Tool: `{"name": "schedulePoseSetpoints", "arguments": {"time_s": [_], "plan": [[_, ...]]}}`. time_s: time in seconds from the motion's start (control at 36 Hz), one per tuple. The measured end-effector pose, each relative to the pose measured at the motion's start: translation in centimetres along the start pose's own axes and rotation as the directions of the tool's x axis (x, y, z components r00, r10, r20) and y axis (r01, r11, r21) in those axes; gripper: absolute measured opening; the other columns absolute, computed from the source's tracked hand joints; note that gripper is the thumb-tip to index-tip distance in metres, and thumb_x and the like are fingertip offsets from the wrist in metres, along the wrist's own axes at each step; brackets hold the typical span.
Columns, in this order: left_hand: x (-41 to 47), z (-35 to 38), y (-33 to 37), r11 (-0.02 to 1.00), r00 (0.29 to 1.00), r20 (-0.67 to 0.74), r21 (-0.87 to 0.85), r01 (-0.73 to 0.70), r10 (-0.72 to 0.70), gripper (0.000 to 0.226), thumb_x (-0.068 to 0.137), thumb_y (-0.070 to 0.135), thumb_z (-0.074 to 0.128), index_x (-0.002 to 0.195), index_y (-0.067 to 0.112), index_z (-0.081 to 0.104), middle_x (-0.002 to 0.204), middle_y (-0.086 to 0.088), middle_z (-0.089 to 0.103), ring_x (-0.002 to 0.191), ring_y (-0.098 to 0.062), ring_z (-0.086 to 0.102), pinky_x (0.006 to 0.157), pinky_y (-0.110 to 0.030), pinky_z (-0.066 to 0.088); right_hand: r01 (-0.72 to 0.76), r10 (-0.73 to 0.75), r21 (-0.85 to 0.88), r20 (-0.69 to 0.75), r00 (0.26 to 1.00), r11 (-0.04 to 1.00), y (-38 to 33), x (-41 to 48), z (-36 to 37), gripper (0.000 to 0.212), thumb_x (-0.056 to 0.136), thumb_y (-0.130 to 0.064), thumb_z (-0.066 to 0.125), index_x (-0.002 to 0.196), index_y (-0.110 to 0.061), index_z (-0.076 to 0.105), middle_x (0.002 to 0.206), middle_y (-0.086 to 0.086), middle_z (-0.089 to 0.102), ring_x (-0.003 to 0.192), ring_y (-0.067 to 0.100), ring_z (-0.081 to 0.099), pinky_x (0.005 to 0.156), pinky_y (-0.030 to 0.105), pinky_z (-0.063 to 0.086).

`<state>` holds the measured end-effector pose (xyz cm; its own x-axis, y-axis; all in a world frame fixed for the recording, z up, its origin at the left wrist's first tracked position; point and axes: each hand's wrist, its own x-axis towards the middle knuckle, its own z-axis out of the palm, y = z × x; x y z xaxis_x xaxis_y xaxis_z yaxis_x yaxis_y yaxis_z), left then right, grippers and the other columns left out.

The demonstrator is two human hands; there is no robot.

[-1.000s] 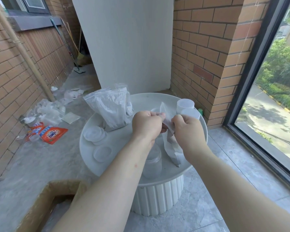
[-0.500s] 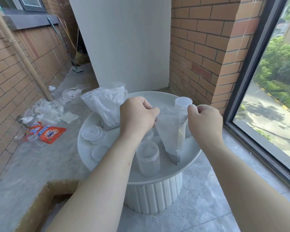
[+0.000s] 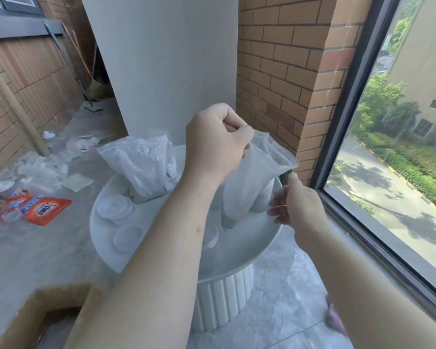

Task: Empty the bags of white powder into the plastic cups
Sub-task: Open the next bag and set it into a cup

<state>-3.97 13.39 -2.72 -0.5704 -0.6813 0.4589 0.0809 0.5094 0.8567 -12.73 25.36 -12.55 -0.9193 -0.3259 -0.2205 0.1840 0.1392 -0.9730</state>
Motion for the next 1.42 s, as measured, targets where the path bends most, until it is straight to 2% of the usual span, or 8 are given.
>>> {"name": "schedulePoseSetpoints", "arguments": {"time_s": [0.17,0.31,0.53,0.67,0.78,0.97,1.19,1.42], "plan": [[-0.2,-0.1,1.8,0.987,0.988,0.0,-0.047,-0.151,0.151,0.006,0.082,0.004,0.066,0.077,0.006,0.064,0.057,-0.001,0.068,0.051,-0.019,0.067,0.054,-0.033,0.058,-0.296,0.219,0.208,0.329,0.919,0.932,0.2,-1.6,1.8,0.058,0.105,-0.052,0.041,0.117,-0.001,0.064,0.098,0.028,0.074,0.085,0.043,0.074,0.08,0.049,0.062],[-0.4,-1.0,2.1,0.984,0.992,0.004,-0.126,-0.125,0.127,0.003,0.084,0.004,0.066,0.082,0.006,0.065,0.057,-0.002,0.068,0.048,-0.016,0.063,0.051,-0.026,0.051,-0.526,0.285,0.427,0.51,0.812,0.736,-0.9,-2.3,2.0,0.048,0.097,-0.057,0.05,0.099,-0.014,0.071,0.08,0.009,0.069,0.064,0.027,0.067,0.056,0.028,0.057],[-1.3,-3.3,1.8,0.988,0.993,0.08,-0.136,-0.071,0.082,0.007,0.086,0.004,0.068,0.085,0.009,0.063,0.056,0.0,0.065,0.045,-0.013,0.057,0.049,-0.019,0.044,-0.468,0.213,0.517,0.477,0.853,0.716,-0.8,-0.5,1.3,0.06,0.089,-0.076,0.05,0.113,-0.026,0.073,0.087,0.0,0.072,0.06,0.019,0.066,0.047,0.025,0.05],[-2.2,-4.2,1.6,0.994,0.985,0.139,-0.033,0.103,-0.098,0.04,0.084,0.042,0.076,0.098,0.009,0.058,0.056,-0.002,0.066,0.048,-0.021,0.063,0.047,-0.027,0.046,-0.408,0.216,0.498,0.399,0.891,0.765,-0.6,0.1,1.7,0.06,0.09,-0.075,0.049,0.121,-0.03,0.072,0.104,-0.004,0.077,0.081,0.02,0.074,0.074,0.031,0.058],[-3.5,-5.0,1.7,0.919,0.857,0.369,0.299,0.258,-0.361,0.055,0.085,0.058,0.065,0.092,0.004,0.06,0.058,-0.007,0.068,0.05,-0.029,0.068,0.045,-0.028,0.047,-0.353,0.233,0.469,0.296,0.926,0.809,-0.6,0.1,1.9,0.059,0.085,-0.077,0.054,0.122,-0.033,0.069,0.114,-0.004,0.076,0.098,0.022,0.075,0.073,0.036,0.062],[-5.2,-5.9,1.0,0.844,0.662,0.538,0.44,0.308,-0.522,0.024,0.085,0.016,0.047,0.063,0.006,0.052,0.056,-0.016,0.063,0.039,-0.024,0.054,0.04,-0.021,0.037,-0.223,0.177,0.388,0.15,0.973,0.894,-0.6,0.3,1.4,0.071,0.079,-0.084,0.052,0.127,-0.033,0.062,0.121,-0.006,0.071,0.098,0.025,0.074,0.069,0.039,0.06],[-5.0,-7.4,-0.8,0.859,0.724,0.464,0.312,0.407,-0.511,0.03,0.092,0.009,0.054,0.062,0.01,0.05,0.049,-0.007,0.058,0.032,-0.016,0.046,0.037,-0.019,0.032,-0.04,0.032,0.268,0.036,0.999,0.963,-1.0,0.0,1.3,0.066,0.09,-0.08,0.038,0.08,-0.027,0.076,0.107,0.004,0.076,0.099,0.028,0.072,0.092,0.052,0.058],[-6.9,-4.5,-1.7,0.764,0.799,0.163,-0.236,0.601,-0.578,0.061,0.103,0.052,0.036,0.065,0.008,0.056,0.05,-0.012,0.058,0.035,-0.022,0.05,0.043,-0.024,0.035,0.058,-0.029,0.321,-0.092,0.995,0.945,-1.7,0.2,0.7,0.06,0.094,-0.076,0.034,0.087,-0.02,0.052,0.082,0.004,0.046,0.074,0.021,0.052,0.064,0.039,0.043]]}}
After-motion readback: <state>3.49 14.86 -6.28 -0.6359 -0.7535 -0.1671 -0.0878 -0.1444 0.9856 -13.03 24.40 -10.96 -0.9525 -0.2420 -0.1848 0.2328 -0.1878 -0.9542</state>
